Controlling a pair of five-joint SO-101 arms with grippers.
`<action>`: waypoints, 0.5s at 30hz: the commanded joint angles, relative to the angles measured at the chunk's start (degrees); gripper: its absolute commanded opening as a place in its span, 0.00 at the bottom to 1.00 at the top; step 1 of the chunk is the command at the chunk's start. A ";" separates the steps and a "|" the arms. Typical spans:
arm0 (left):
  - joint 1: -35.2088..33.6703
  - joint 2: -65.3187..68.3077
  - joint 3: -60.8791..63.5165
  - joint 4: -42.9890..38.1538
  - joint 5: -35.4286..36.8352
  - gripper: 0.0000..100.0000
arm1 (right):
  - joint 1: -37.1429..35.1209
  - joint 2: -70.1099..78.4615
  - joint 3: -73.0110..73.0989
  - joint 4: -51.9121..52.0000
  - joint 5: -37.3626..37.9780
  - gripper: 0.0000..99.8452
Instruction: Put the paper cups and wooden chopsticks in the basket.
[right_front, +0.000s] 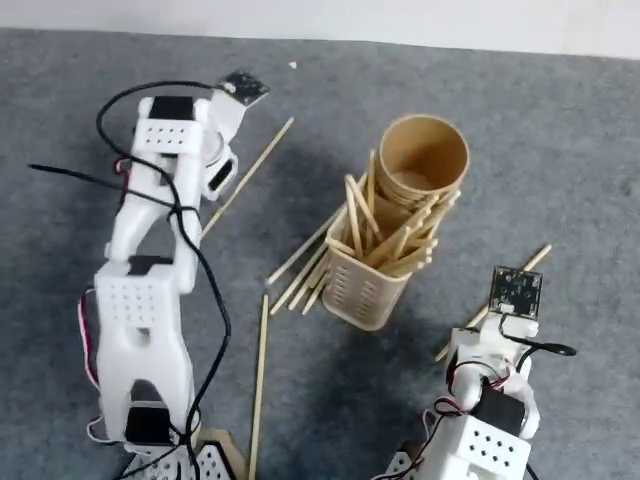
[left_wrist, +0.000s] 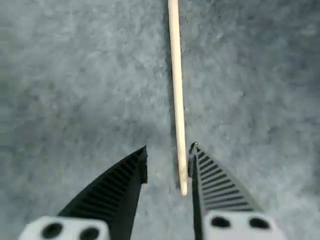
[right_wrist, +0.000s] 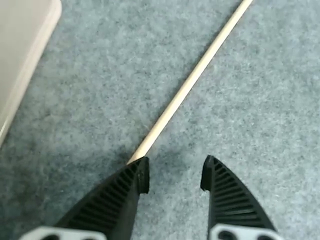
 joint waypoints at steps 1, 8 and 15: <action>-0.31 7.34 -10.42 2.81 -0.70 0.15 | -0.31 -0.57 0.22 -0.75 0.44 0.19; -0.31 16.84 -19.65 5.45 -0.70 0.14 | -0.31 -0.57 0.22 -0.75 0.44 0.19; -0.13 19.56 -26.68 9.67 -0.70 0.01 | -0.31 -0.57 0.22 -0.75 0.44 0.19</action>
